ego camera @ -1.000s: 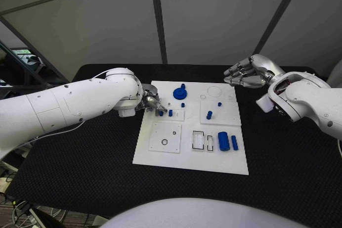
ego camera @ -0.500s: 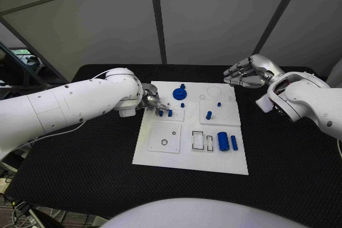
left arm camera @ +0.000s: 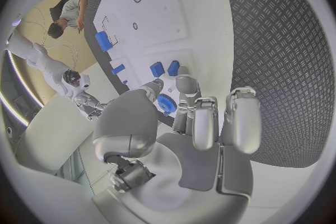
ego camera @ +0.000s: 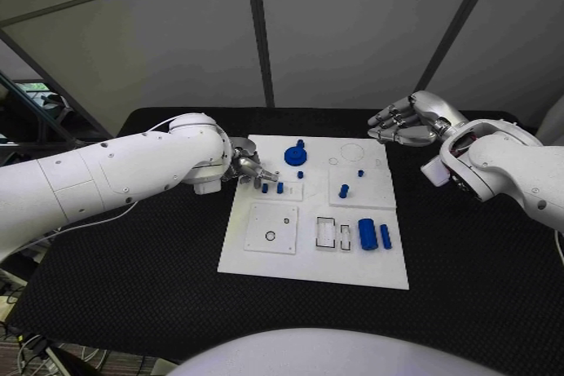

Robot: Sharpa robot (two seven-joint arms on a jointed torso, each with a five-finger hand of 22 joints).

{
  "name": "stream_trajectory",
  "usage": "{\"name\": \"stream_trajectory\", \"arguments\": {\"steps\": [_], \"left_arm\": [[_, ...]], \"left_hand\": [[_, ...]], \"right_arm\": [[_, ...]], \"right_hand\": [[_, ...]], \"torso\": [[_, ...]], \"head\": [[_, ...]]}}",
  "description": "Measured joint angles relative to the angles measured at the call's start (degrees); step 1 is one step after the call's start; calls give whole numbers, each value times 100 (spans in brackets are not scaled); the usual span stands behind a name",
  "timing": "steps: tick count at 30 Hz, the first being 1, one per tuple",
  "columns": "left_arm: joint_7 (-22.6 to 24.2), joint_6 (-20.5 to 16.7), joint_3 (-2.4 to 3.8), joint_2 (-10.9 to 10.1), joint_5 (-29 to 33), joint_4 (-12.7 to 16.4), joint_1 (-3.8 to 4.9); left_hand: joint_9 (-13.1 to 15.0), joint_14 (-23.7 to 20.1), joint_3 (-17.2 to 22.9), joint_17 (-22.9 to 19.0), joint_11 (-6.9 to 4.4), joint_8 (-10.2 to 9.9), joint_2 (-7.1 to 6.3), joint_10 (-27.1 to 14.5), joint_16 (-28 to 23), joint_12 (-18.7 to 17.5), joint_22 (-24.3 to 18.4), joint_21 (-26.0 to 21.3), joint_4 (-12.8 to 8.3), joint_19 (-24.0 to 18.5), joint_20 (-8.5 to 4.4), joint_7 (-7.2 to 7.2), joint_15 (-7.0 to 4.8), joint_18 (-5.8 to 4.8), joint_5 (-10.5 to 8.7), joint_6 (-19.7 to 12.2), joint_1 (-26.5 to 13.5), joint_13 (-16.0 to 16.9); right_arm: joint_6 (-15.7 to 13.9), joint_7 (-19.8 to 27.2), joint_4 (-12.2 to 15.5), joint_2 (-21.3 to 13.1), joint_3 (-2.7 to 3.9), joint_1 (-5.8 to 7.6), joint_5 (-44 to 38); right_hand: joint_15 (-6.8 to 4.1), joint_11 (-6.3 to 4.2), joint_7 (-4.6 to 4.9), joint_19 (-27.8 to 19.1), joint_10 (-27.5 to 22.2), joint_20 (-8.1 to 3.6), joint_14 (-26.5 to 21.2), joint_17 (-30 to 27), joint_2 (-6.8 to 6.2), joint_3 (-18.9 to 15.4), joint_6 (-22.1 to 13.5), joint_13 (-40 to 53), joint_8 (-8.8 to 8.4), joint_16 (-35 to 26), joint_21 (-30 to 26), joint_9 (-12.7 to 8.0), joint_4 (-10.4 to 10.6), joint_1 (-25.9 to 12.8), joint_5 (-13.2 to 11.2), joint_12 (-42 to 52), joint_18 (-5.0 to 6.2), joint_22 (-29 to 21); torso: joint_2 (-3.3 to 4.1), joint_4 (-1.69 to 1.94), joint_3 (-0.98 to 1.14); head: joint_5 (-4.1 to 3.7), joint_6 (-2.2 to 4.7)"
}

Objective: Assemble the parts on the task board

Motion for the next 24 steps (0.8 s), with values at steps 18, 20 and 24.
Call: {"name": "stream_trajectory", "arguments": {"steps": [18,20,24], "left_arm": [[1561,-2069,7,65,639,20,-21],[1895,-2238,-7,123,545,17,-70],[2405,-2453,-19,272,120,-35,-158]], "left_hand": [[-1261,-2196,-642,-2944,776,-1191,-92,-2582,-4914,-1771,-3418,-5003,-425,-2570,624,747,703,720,0,-1700,2796,-1667],[-1526,-2220,-563,-3098,800,-1281,-176,-2617,-4954,-1993,-3534,-5142,-501,-2514,681,733,726,721,0,-1513,3006,-1962],[-1932,-2131,-459,-3266,831,-1452,-281,-2607,-4880,-2328,-3602,-5207,-573,-2321,669,669,739,720,0,-1243,3193,-2408]], "right_arm": [[-2,2,-22,14,-1,-1,-2],[-3,5,-22,19,-1,-1,-7],[-5,9,-13,30,-1,-2,-42]], "right_hand": [[0,0,0,20,0,20,0,-14,18,15,0,0,0,0,-45,0,-15,18,21,0,0,-23],[0,0,0,20,0,20,0,-14,26,15,0,-2,0,0,-48,0,-15,26,21,0,0,-28],[0,0,0,20,0,20,0,-20,25,23,0,-5,0,0,-48,0,-23,26,21,0,0,-28]], "torso": [[3,-1,7],[3,-3,7],[4,-4,6]], "head": [[-68,97],[-100,119],[-141,163]]}}
